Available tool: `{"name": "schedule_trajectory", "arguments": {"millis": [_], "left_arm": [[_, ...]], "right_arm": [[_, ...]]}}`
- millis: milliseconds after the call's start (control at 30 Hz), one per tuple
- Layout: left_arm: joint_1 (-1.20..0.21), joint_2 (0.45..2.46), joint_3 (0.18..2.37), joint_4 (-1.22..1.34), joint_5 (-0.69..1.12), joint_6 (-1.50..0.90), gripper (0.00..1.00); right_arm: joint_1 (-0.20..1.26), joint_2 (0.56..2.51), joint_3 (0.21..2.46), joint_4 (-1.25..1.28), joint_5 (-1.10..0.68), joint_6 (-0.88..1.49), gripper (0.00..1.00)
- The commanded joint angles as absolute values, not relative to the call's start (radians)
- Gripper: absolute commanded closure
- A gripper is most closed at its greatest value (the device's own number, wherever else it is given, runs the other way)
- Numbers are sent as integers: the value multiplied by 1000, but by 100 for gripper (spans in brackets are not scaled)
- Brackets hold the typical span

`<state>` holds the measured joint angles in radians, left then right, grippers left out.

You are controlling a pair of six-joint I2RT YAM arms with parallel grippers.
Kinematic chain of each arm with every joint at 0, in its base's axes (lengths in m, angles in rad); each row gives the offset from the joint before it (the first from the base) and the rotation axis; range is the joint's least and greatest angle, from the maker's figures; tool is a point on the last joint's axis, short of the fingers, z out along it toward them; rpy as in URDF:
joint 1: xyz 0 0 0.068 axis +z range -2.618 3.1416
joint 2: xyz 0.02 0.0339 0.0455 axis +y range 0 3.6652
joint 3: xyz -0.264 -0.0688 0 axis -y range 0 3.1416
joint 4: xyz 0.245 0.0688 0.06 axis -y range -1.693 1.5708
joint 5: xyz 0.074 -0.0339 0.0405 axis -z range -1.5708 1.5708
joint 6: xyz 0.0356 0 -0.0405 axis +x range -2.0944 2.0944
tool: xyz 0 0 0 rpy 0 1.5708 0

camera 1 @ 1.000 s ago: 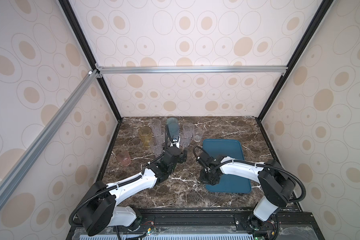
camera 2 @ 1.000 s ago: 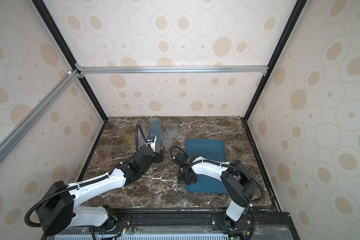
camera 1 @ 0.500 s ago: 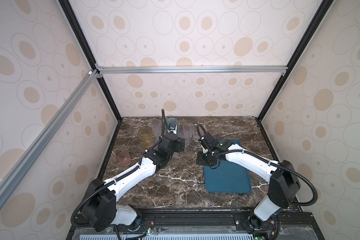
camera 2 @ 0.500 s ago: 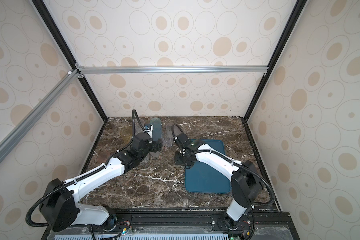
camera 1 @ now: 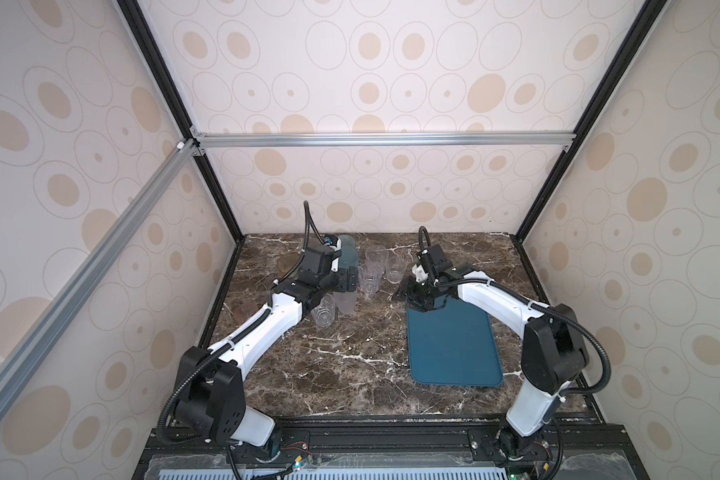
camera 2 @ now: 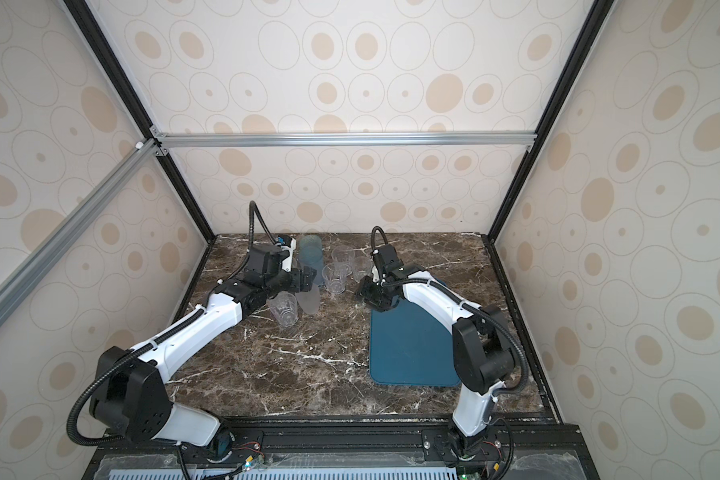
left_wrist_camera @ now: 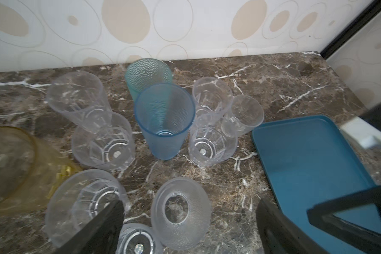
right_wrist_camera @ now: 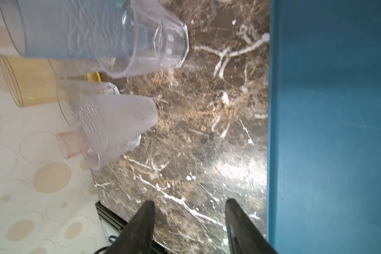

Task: Place the glasses into the tray
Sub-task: Pick up the glass from the top-center of the table.

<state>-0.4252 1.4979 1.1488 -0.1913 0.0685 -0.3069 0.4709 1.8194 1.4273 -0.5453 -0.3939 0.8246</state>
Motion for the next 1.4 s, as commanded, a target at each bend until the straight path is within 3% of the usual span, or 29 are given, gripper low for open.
{"name": "schedule_trajectory", "arguments": {"millis": [0, 667, 1367], "left_arm": [[-420, 1551, 1203, -185, 133, -333, 11], [-444, 1629, 1225, -135, 94, -336, 16], [-477, 1671, 1225, -95, 20, -324, 19]], "right_arm": [[468, 1881, 1516, -532, -431, 868, 45], [509, 2268, 2055, -819, -158, 730, 66], [532, 2304, 2158, -839, -111, 684, 65]]}}
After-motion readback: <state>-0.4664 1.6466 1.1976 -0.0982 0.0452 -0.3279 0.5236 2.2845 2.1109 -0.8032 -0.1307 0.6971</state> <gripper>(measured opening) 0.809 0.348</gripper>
